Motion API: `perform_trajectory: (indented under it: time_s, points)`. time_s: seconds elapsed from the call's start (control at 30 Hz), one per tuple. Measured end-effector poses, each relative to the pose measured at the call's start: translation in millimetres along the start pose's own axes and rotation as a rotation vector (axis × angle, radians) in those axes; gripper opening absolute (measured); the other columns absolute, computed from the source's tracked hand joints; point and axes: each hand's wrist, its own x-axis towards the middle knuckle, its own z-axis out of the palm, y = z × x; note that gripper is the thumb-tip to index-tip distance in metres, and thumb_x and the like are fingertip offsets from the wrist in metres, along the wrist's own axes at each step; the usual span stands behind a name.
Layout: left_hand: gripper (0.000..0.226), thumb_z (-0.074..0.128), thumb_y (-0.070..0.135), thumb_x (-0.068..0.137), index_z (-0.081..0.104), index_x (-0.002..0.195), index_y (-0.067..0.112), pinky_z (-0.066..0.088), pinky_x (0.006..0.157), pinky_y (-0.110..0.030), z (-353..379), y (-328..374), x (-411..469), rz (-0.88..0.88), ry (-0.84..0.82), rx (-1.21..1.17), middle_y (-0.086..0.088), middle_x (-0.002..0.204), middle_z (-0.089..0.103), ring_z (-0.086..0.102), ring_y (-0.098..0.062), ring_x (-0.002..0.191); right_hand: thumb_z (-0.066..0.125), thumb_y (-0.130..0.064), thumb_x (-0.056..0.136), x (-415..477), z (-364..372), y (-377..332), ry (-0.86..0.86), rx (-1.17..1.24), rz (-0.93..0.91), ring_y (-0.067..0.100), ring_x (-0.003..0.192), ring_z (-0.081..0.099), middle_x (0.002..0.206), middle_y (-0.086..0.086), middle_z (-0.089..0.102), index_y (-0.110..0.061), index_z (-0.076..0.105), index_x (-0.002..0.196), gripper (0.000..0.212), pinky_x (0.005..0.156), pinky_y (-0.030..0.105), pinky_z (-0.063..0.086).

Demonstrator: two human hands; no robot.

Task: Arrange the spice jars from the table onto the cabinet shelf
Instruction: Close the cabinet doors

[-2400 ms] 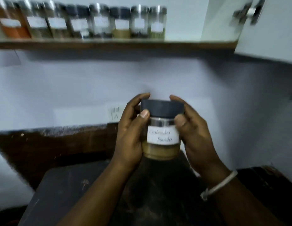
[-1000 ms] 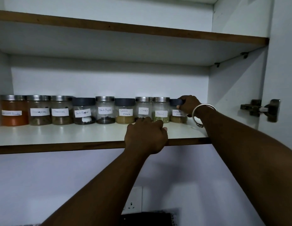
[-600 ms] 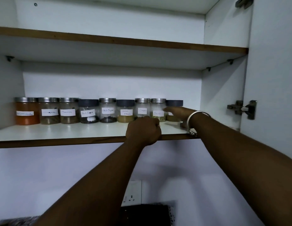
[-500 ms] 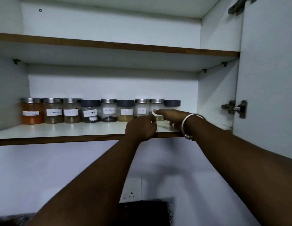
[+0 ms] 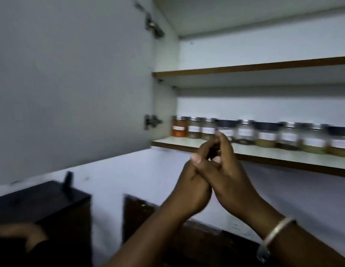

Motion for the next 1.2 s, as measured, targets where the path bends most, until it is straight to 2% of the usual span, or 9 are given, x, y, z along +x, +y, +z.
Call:
perform_trajectory:
  time_s: [0.17, 0.4, 0.47, 0.57, 0.7, 0.8, 0.97, 1.1, 1.2]
  points:
    - [0.038, 0.049, 0.03, 0.104, 0.053, 0.141, 0.024, 0.043, 0.111, -0.036, -124, 32, -47, 0.045, 0.257, 0.287, 0.012, 0.138, 0.06, 0.048, -0.004, 0.136, 0.059, -0.077, 0.067, 6, 100, -58, -0.182, 0.14, -0.216, -0.013, 0.143, 0.033, 0.158, -0.023, 0.036, -0.039, 0.019, 0.158, 0.107, 0.119, 0.028, 0.034]
    - [0.054, 0.049, 0.045, 0.096, 0.057, 0.14, 0.016, 0.028, 0.119, -0.051, -255, 60, -76, 0.215, 0.687, 0.919, 0.0, 0.153, 0.047, 0.022, -0.017, 0.153, 0.056, -0.08, 0.067, 27, 209, -128, -0.292, 0.222, -0.359, -0.006, 0.153, 0.013, 0.169, -0.016, 0.015, -0.035, 0.016, 0.16, 0.111, 0.126, 0.029, 0.02]
    - [0.063, 0.044, 0.051, 0.096, 0.043, 0.151, 0.02, 0.023, 0.122, -0.051, -284, 58, -78, 0.092, 0.786, 0.883, 0.002, 0.161, 0.036, 0.017, -0.014, 0.154, 0.056, -0.079, 0.069, 34, 233, -142, -0.318, 0.22, -0.377, -0.004, 0.155, 0.005, 0.17, -0.014, 0.009, -0.031, 0.014, 0.161, 0.112, 0.125, 0.024, 0.013]
    - [0.071, 0.042, 0.059, 0.092, 0.03, 0.156, 0.03, 0.025, 0.122, -0.042, -316, 50, -78, -0.2, 0.885, 0.469, 0.006, 0.164, 0.028, 0.026, -0.009, 0.15, 0.063, -0.065, 0.086, 45, 262, -151, -0.365, 0.229, -0.34, 0.002, 0.157, 0.003, 0.171, -0.007, 0.004, -0.022, 0.013, 0.162, 0.1, 0.129, 0.031, 0.012]
    - [0.042, 0.042, 0.041, 0.1, 0.062, 0.134, 0.026, 0.049, 0.105, -0.039, -323, 36, -80, -0.195, 0.748, 0.253, 0.004, 0.13, 0.068, 0.064, -0.01, 0.12, 0.057, -0.047, 0.098, 54, 280, -144, -0.392, 0.24, -0.264, 0.003, 0.156, 0.004, 0.171, -0.005, 0.007, -0.017, 0.016, 0.162, 0.081, 0.128, 0.028, 0.008]
    - [0.038, 0.043, 0.017, 0.101, 0.074, 0.117, 0.03, 0.054, 0.097, -0.044, -311, 40, -83, -0.136, 0.799, 0.174, 0.0, 0.117, 0.075, 0.069, -0.021, 0.113, 0.051, -0.037, 0.103, 49, 275, -134, -0.369, 0.216, -0.295, 0.0, 0.156, 0.0, 0.171, -0.007, 0.005, -0.017, 0.018, 0.162, 0.07, 0.127, 0.022, 0.005]
    - [0.038, 0.058, 0.008, 0.088, 0.071, 0.124, 0.012, 0.057, 0.096, -0.046, -263, 53, -87, 0.019, 0.752, 0.081, -0.007, 0.116, 0.076, 0.071, -0.025, 0.111, 0.042, -0.047, 0.103, 21, 238, -121, -0.21, 0.265, -0.362, -0.01, 0.152, -0.003, 0.165, -0.019, 0.004, -0.024, 0.019, 0.159, 0.065, 0.119, 0.005, 0.004]
    - [0.041, 0.071, 0.021, 0.08, 0.074, 0.121, 0.019, 0.059, 0.089, -0.046, -209, 55, -80, 0.149, 0.625, 0.032, -0.01, 0.108, 0.076, 0.072, -0.03, 0.103, 0.047, -0.045, 0.095, -2, 185, -109, -0.078, 0.433, -0.333, -0.013, 0.148, 0.02, 0.162, -0.018, 0.031, -0.022, 0.038, 0.154, 0.065, 0.118, 0.007, 0.021]
    - [0.043, 0.074, 0.025, 0.084, 0.07, 0.126, 0.022, 0.056, 0.08, -0.032, -162, 46, -58, 0.289, 0.472, 0.078, -0.008, 0.101, 0.066, 0.068, -0.025, 0.096, 0.051, -0.039, 0.096, -11, 129, -97, 0.033, 0.45, -0.332, 0.007, 0.127, 0.062, 0.124, -0.009, 0.072, -0.018, 0.071, 0.125, 0.041, 0.1, 0.018, 0.049]
